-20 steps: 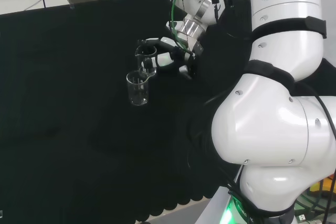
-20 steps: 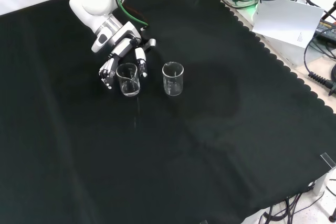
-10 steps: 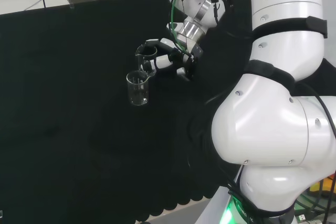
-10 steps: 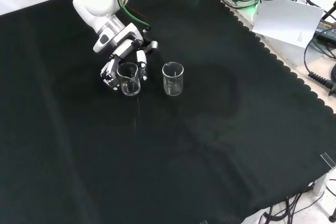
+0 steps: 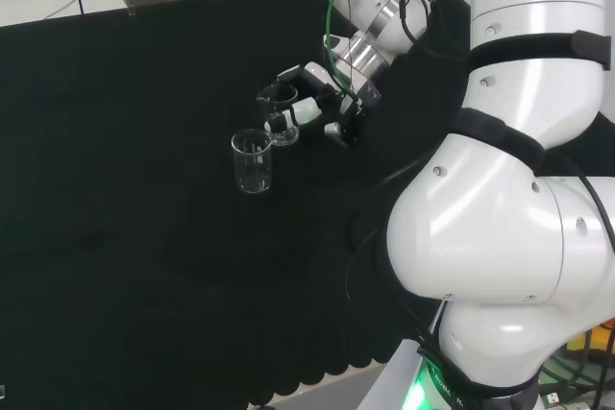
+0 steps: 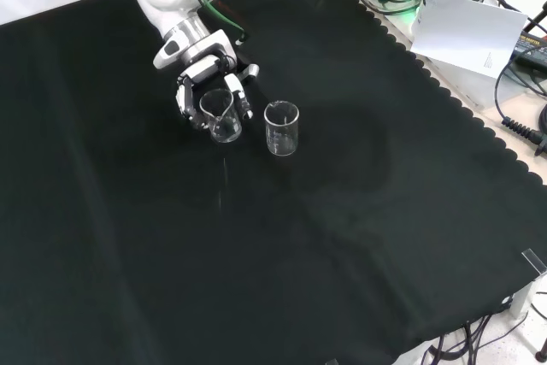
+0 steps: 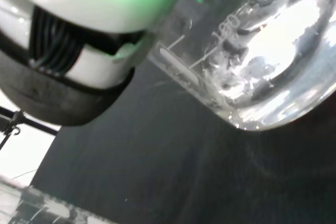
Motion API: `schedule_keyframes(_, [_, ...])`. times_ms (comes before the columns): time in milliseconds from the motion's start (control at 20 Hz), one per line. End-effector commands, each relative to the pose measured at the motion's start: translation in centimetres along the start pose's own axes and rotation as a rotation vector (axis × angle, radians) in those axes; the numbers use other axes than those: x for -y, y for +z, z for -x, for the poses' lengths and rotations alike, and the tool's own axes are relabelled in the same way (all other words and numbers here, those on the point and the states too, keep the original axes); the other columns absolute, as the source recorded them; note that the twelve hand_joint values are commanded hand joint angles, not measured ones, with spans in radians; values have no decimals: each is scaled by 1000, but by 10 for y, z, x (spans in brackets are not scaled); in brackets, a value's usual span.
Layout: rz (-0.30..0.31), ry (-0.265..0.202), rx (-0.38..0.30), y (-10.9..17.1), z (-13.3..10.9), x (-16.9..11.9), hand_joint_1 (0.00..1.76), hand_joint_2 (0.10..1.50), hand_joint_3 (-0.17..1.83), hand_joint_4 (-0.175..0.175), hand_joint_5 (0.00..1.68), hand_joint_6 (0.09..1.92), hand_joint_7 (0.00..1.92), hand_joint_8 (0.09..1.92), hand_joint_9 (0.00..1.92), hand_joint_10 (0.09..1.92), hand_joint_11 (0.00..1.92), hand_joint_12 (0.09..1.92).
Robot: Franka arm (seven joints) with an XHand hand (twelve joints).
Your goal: Pick up the beaker on the right.
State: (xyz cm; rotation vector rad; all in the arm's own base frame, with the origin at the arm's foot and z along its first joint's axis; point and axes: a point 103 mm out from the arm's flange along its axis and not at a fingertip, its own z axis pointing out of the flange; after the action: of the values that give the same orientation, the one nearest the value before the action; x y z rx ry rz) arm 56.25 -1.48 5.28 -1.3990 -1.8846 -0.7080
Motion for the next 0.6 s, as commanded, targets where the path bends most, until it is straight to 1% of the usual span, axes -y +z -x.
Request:
schedule_keyframes(50, [130,-24,198,-43,-17,6,1218,445,1090,-139,1226,997,1347,1099,1469,892,1281,888])
schedule_keyframes(100, [130,-29,217,-49,-21,8,1208,460,1067,-158,1224,986,1350,1133,1482,897,1289,896])
schedule_keyframes(200, [126,-34,251,-59,-27,11,1200,474,1047,-172,1219,982,1357,1166,1499,906,1300,907])
schedule_keyframes(450, [96,-25,304,-80,-44,27,1197,479,1040,-175,1215,985,1369,1184,1527,917,1326,921])
schedule_keyframes(600, [66,8,330,-87,-56,42,1197,478,1041,-175,1215,984,1371,1186,1534,916,1333,923])
